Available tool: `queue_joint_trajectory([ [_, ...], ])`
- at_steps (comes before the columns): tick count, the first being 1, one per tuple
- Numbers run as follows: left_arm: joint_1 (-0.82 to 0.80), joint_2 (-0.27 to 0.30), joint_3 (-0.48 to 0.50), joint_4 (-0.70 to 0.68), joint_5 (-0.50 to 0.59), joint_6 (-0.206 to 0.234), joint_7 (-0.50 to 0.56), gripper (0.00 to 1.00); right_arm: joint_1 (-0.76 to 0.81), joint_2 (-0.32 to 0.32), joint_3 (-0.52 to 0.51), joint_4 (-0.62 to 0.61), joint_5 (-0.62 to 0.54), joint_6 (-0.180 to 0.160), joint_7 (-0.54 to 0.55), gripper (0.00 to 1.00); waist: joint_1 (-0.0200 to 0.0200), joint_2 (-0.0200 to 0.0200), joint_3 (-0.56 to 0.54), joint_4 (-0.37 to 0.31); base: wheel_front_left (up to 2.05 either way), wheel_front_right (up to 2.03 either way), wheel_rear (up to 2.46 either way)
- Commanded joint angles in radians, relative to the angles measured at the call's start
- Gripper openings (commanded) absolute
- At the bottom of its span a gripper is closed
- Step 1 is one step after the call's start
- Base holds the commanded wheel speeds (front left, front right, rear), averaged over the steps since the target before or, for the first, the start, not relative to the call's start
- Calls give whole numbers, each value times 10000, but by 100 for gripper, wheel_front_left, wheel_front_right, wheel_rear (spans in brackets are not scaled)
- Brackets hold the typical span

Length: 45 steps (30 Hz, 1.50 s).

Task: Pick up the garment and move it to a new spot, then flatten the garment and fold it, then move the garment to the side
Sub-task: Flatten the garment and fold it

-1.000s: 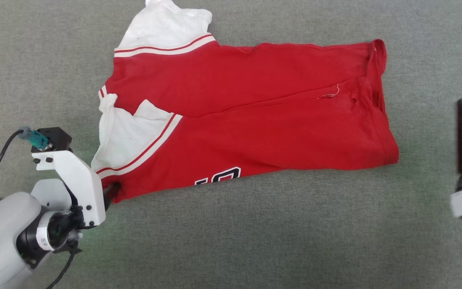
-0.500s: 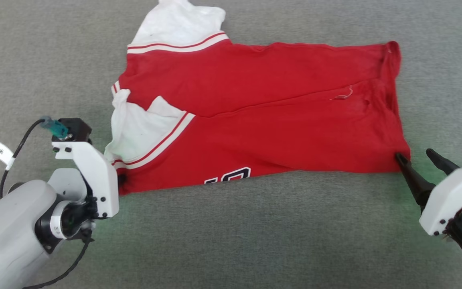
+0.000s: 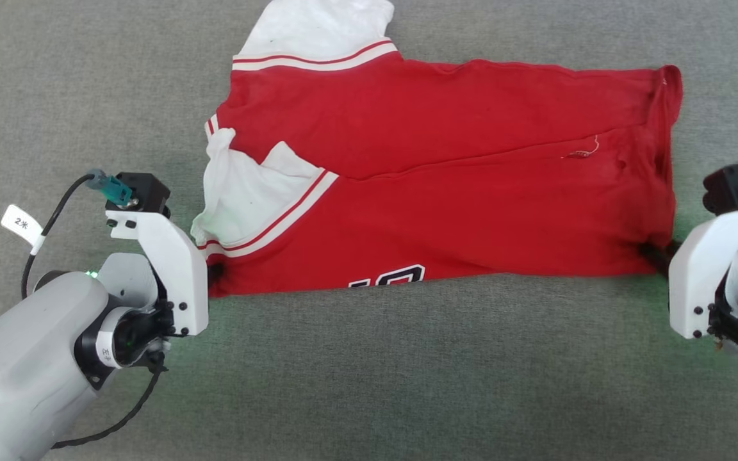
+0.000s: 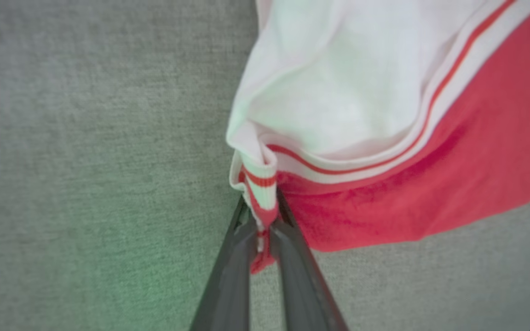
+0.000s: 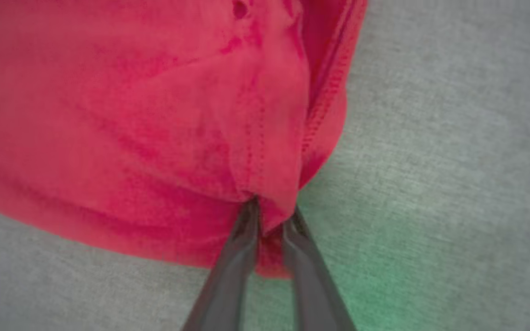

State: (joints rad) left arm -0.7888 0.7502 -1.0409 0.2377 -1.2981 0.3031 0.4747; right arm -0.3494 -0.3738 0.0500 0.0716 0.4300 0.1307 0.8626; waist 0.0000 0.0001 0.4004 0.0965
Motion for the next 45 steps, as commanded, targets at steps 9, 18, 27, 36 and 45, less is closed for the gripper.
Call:
queue_joint_trajectory([
  [9, 70, 481, 190, -313, -90, 129, 14, 0, 140, -684, -256, -540, 913, -5, 1094, 0, 0, -1, -215, 32, 0, 0, 0],
  [18, 558, 1801, 281, -2479, -293, 1370, 542, 0, 1360, -908, -1381, -2454, 1458, -5, 2188, 0, 0, -1, -428, 27, 0, 0, 0],
  [27, 1517, 2161, 7, -4267, -457, 2362, 443, 0, 3000, -258, -2208, -3646, 1628, -3, 2769, 0, 0, -1, -270, 24, 0, 0, 0],
  [36, 1793, 1565, -188, -3286, -548, 2088, 321, 57, 3321, 349, -1826, -2628, 1325, -3, 1775, 73, 0, -1, -196, -81, 0, 0, 0],
  [45, 913, 2628, 287, -3947, -274, 2241, 739, 100, 2934, 428, -1996, -3002, 1377, -2, 508, 100, 0, -1, -440, -473, 0, 0, 0],
])
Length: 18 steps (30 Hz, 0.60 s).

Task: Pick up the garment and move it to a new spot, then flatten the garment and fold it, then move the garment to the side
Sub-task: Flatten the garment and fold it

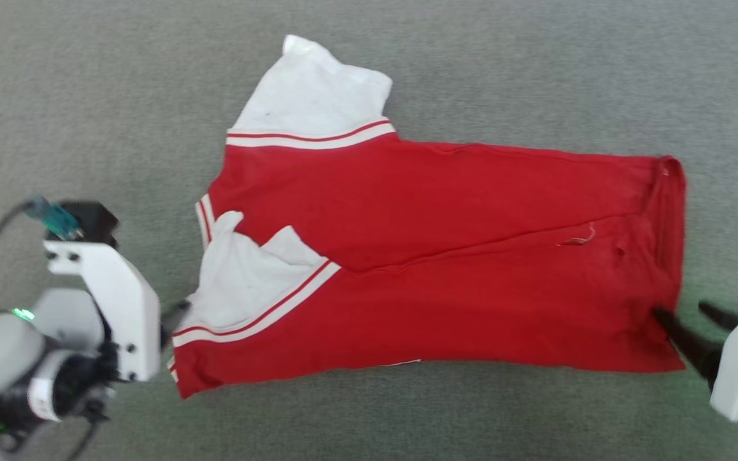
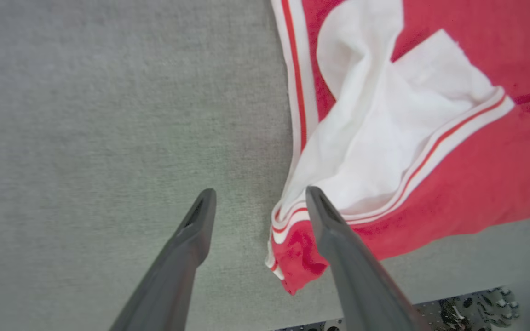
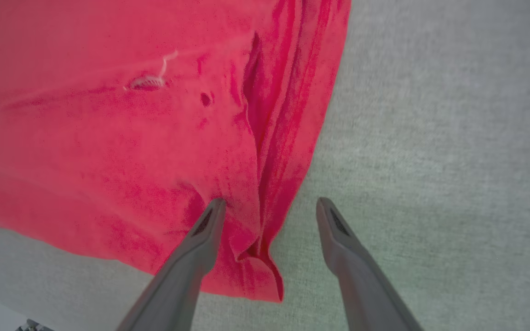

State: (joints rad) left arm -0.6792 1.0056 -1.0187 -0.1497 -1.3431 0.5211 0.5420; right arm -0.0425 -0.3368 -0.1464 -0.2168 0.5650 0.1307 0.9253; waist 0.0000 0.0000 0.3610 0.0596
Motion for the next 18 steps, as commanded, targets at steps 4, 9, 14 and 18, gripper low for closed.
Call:
queue_joint_trajectory([
  [4, -944, 567, 210, -488, 550, 34, 473, 100, -370, 284, -240, -728, -27, -2, -783, 100, 0, 0, -17, -475, 0, 0, 0],
  [9, -2495, 389, 417, 208, 1467, -863, 686, 100, -1209, 403, 217, -1274, -569, -2, -3158, 100, 0, 0, 348, -1227, 0, 0, 0],
  [14, -3722, -201, 513, 1685, 1930, -1793, 776, 100, -1959, 642, 903, -817, -1098, -2, -5386, 100, 0, 0, 755, -1934, 0, 0, 0],
  [18, -4384, -651, 592, 2746, 2028, -2182, 862, 100, -2341, 936, 1142, -427, -1378, 0, -6445, 100, 0, 0, 1026, -2324, 0, 0, 0],
])
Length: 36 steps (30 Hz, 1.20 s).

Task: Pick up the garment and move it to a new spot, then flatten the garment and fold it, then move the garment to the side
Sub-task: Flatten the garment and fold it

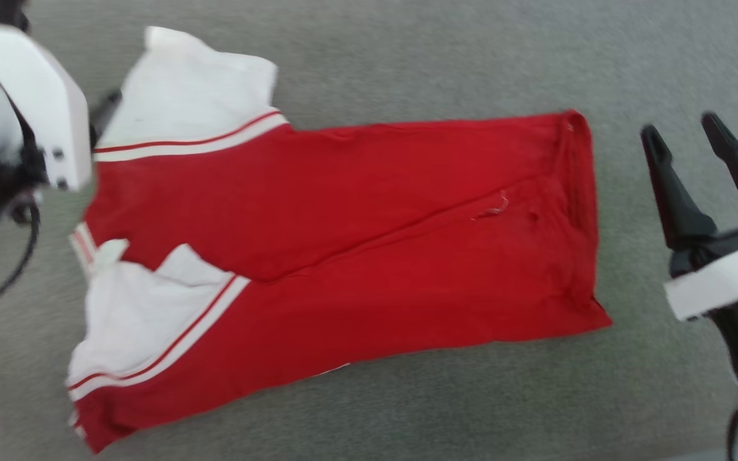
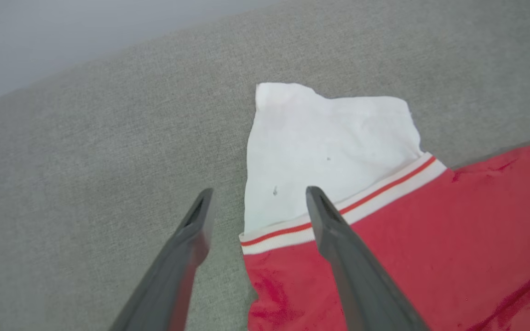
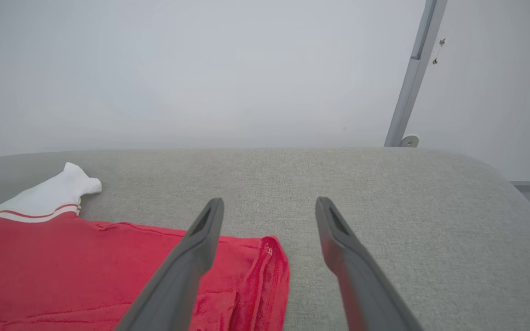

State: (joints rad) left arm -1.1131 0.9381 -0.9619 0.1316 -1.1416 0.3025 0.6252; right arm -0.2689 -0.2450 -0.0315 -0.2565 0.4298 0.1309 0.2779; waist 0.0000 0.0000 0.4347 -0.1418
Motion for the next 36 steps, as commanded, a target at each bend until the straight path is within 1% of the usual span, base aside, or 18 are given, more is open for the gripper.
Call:
queue_joint_trajectory([
  [1, -441, -231, 23, 636, 136, -279, 48, 100, -280, 185, 188, 288, -171, -4, -527, 100, 0, 0, 488, -561, 0, 0, 0],
  [3, -763, -415, -24, 1349, 252, -549, 101, 100, -449, 369, 360, 581, -179, -4, -961, 100, 0, 0, 678, -800, 0, 0, 0],
  [4, -763, -415, -24, 1349, 252, -549, 101, 100, -449, 369, 360, 581, -179, -4, -961, 100, 0, 0, 678, -800, 0, 0, 0],
  [6, -1060, -595, -45, 1962, 332, -763, 149, 100, -617, 430, 555, 827, -159, -4, -1269, 100, 0, 0, 868, -1023, 0, 0, 0],
  [9, -1393, -789, -67, 2906, 376, -946, 304, 100, -812, 498, 756, 1211, -66, -4, -1498, 100, 0, 0, 1144, -1309, 0, 0, 0],
  [13, -1774, -1105, -86, 3925, 383, -1065, 490, 100, -1138, 360, 1099, 1565, 173, -4, -1368, 100, 0, 0, 1450, -1516, 0, 0, 0],
  [18, -1965, -1640, -289, 5061, 438, -1019, 888, 100, -1677, -8, 1605, 2009, 571, -2, -554, 100, 0, 0, 1770, -1528, 0, 0, 0],
  [19, -1927, -1784, -354, 5266, 319, -1032, 1144, 71, -1855, -91, 1731, 2108, 661, -4, -372, 100, 0, 0, 1814, -1507, 0, 0, 0],
  [20, -1903, -1934, -397, 5430, 222, -1065, 1354, 0, -2034, -85, 1805, 2252, 838, -4, -124, 100, 0, 0, 1862, -1481, 0, 0, 0],
  [22, -1875, -2214, -542, 5702, 102, -1014, 1852, 0, -2404, -255, 2070, 2556, 989, -2, 417, 100, 0, 0, 1926, -1407, 0, 0, 0],
  [24, -1956, -2424, -658, 5860, 72, -1021, 2187, 0, -2830, -292, 2261, 2824, 1287, -2, 1005, 100, 0, 0, 1976, -1303, 0, 0, 0],
  [26, -1993, -2656, -742, 5971, -50, -994, 2577, 0, -3263, -472, 2484, 3033, 1315, -2, 1596, 100, 0, 0, 2002, -1167, 0, 0, 0],
  [29, -2164, -2976, -815, 6037, -62, -1012, 2804, 0, -3835, -599, 2707, 3313, 1444, -2, 2468, 100, 0, 0, 2043, -971, 0, 0, 0],
  [34, -2455, -3273, -805, 6120, 39, -1216, 2597, 0, -4508, -734, 3144, 3844, 1442, -2, 4210, 100, 0, 0, 2099, -779, 0, 0, 0],
  [36, -2564, -3359, -799, 6182, 69, -1249, 2543, 0, -4660, -636, 3303, 4099, 1551, -2, 4928, 100, 0, 0, 2124, -739, 0, 0, 0],
])
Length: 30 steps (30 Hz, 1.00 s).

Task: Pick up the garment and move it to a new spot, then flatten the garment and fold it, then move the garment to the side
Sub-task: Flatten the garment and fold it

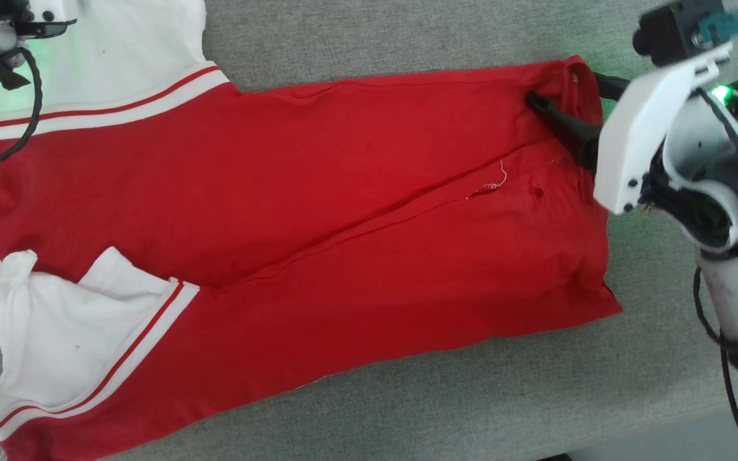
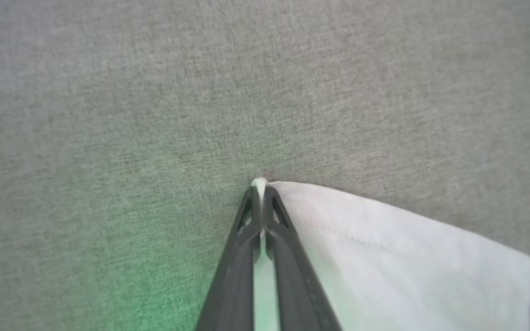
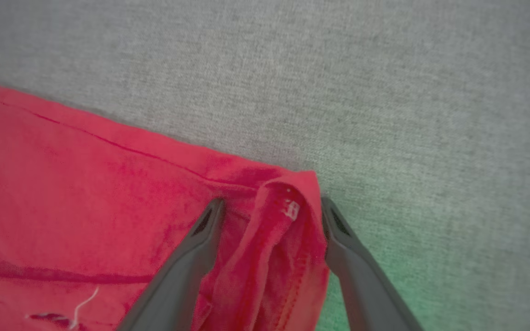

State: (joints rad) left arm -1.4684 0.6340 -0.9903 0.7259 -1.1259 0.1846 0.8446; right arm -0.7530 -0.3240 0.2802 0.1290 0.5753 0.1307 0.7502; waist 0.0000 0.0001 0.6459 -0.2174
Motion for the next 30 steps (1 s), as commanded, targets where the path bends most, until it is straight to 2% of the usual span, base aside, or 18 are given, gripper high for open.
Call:
queue_joint_trajectory([
  [1, 945, -358, -524, 279, -53, -116, 310, 0, 102, 160, 328, 405, 106, 1, 667, 100, 0, -1, 16, 38, 0, 0, 0],
  [2, 899, -403, -528, 306, -46, -156, 269, 0, 32, 89, 515, 530, 1, 1, 1031, 100, 0, -1, 21, 59, 0, 0, 0],
  [3, 841, -466, -514, 328, -38, -190, 225, 0, -33, 43, 653, 622, 3, 1, 1303, 85, 0, -1, 26, 93, 0, 0, 0],
  [4, 782, -528, -501, 368, -31, -230, 178, 0, -115, 1, 759, 682, -28, 1, 1546, 3, 0, -1, 25, 134, 0, 0, 0],
  [5, 731, -581, -501, 385, -3, -276, 109, 0, -196, -75, 874, 730, -72, 1, 1776, 0, 0, -1, 9, 188, 0, 0, 0],
  [8, 602, -752, -383, 449, -52, -403, -157, 0, -377, -224, 840, 604, 33, 0, 1972, 0, 0, -1, -129, 365, 0, 0, 0],
  [19, 232, -769, -174, -36, -45, -717, -681, 0, 242, -968, 1, -777, 290, 0, 1510, 0, 0, -1, -1182, 1210, 0, 0, 0],
  [24, 391, -478, -142, -884, 55, -785, -936, 0, 957, -1298, -593, -1516, 243, 0, 1169, 0, 0, -1, -1721, 1646, 0, 0, 0],
  [30, 998, 133, -50, -2518, -185, -401, -889, 0, 1871, -1462, -1223, -2321, 331, 0, 1029, 0, 0, -1, -2318, 2054, 0, 0, 0],
])
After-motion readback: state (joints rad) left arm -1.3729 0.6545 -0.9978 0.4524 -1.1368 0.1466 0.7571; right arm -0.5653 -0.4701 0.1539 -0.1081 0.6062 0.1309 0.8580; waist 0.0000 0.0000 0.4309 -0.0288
